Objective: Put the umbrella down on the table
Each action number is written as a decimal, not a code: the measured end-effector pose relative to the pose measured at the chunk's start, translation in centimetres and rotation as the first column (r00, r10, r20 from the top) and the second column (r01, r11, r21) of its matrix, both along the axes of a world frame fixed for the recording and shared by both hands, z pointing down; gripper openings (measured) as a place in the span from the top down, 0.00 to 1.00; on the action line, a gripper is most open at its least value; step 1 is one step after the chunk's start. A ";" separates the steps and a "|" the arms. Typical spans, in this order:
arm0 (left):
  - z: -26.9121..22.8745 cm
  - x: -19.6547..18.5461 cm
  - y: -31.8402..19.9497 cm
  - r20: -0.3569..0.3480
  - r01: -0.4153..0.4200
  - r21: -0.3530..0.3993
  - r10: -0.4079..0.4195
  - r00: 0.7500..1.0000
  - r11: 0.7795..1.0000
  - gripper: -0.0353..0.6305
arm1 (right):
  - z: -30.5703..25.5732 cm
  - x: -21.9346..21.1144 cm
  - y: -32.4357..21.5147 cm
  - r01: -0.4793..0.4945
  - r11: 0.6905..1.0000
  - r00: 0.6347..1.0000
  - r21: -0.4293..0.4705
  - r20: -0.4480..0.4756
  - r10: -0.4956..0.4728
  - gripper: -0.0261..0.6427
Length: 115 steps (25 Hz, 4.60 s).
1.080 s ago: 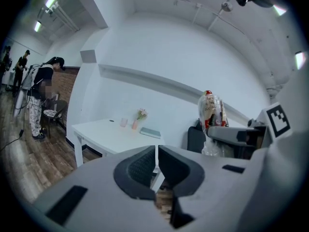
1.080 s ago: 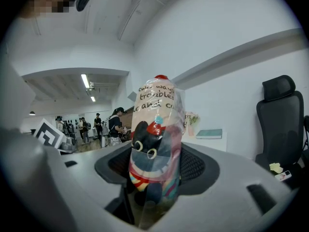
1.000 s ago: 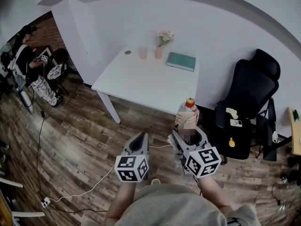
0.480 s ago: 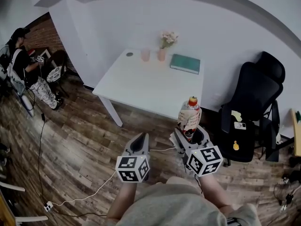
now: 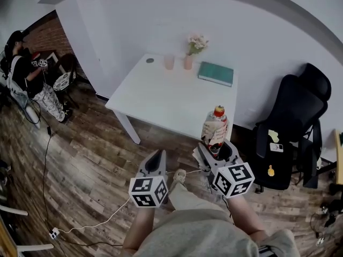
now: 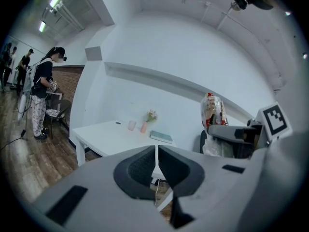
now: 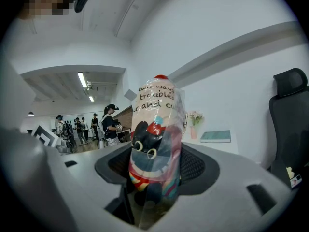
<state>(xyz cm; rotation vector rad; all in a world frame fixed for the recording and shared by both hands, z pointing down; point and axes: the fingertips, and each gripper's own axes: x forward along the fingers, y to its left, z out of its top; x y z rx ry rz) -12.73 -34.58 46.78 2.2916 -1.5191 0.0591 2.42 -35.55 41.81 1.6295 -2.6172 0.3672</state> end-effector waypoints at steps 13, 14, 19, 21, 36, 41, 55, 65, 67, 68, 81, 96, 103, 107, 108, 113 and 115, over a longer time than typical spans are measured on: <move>0.3 -1.9 -10.9 0.037 0.010 -0.007 -0.010 0.999 1.000 0.92 | 0.3 -2.1 -11.4 0.023 1.000 1.000 0.010 0.018 -0.023 0.57; 0.3 -2.0 -11.9 0.037 0.010 -0.007 -0.010 0.999 1.000 0.92 | 0.4 -2.2 -12.3 0.021 1.000 1.000 0.006 0.017 -0.021 0.57; 0.3 -2.3 -16.3 0.032 0.014 -0.012 -0.014 0.999 1.000 0.92 | 1.1 -2.5 -16.7 0.022 1.000 1.000 -0.015 0.004 -0.022 0.57; 0.3 -2.4 -17.9 0.030 0.015 -0.016 -0.014 0.999 1.000 0.92 | 1.5 -2.6 -18.3 0.021 0.999 1.000 -0.026 -0.001 -0.021 0.57; 1.5 -2.8 -26.5 0.027 0.013 -0.045 -0.011 1.000 0.999 0.92 | 7.1 -3.0 -28.0 0.017 0.988 0.998 -0.155 -0.052 -0.025 0.57; 2.1 -2.6 -28.7 0.028 0.006 -0.061 -0.004 1.000 0.998 0.92 | 9.5 -2.7 -30.8 0.006 0.976 0.997 -0.217 -0.075 -0.023 0.57; 3.7 -2.0 -33.0 0.028 -0.001 -0.102 0.004 1.000 0.995 0.92 | 16.3 -2.7 -36.8 0.007 0.915 0.983 -0.404 -0.166 -0.081 0.57; 4.8 -1.3 -34.7 0.036 -0.016 -0.127 0.021 0.999 0.992 0.92 | 21.8 -2.6 -39.5 -0.023 0.843 0.964 -0.537 -0.236 -0.125 0.57; 5.0 -1.2 -34.9 0.036 -0.016 -0.130 0.021 0.999 0.991 0.92 | 22.7 -2.7 -39.8 -0.024 0.831 0.958 -0.556 -0.249 -0.139 0.57; 5.1 -1.2 -35.0 0.037 -0.016 -0.132 0.021 0.999 0.991 0.92 | 23.1 -2.8 -39.9 -0.026 0.824 0.956 -0.567 -0.254 -0.145 0.57; 5.7 -0.8 -35.3 0.037 -0.014 -0.146 0.020 0.999 0.989 0.92 | 27.9 -2.9 -41.6 -0.069 0.698 0.938 -0.713 -0.284 -0.197 0.57; 5.8 0.1 -34.2 0.037 -0.015 -0.149 0.021 0.999 0.989 0.92 | 29.4 -3.1 -41.6 -0.071 0.662 0.938 -0.746 -0.276 -0.211 0.56; 5.6 0.3 -32.7 0.039 -0.011 -0.148 0.017 0.999 0.989 0.92 | 28.9 -2.7 -41.5 -0.094 0.689 0.939 -0.719 -0.293 -0.178 0.52; 5.0 -0.2 -31.6 0.039 -0.001 -0.136 0.007 0.999 0.991 0.92 | 27.0 -2.9 -40.6 -0.087 0.736 0.944 -0.671 -0.291 -0.154 0.44; 4.8 -0.3 -31.3 0.039 0.001 -0.133 0.004 0.999 0.991 0.92 | 26.5 -2.9 -40.2 -0.081 0.744 0.946 -0.664 -0.286 -0.152 0.44; 4.3 -0.2 -29.5 0.037 0.002 -0.119 0.002 0.999 0.993 0.92 | 24.1 -2.9 -38.1 -0.055 0.777 0.952 -0.627 -0.268 -0.148 0.45; 3.9 -0.1 -28.6 0.038 0.002 -0.110 0.002 0.999 0.994 0.92 | 23.2 -2.9 -37.0 -0.044 0.790 0.955 -0.611 -0.258 -0.146 0.45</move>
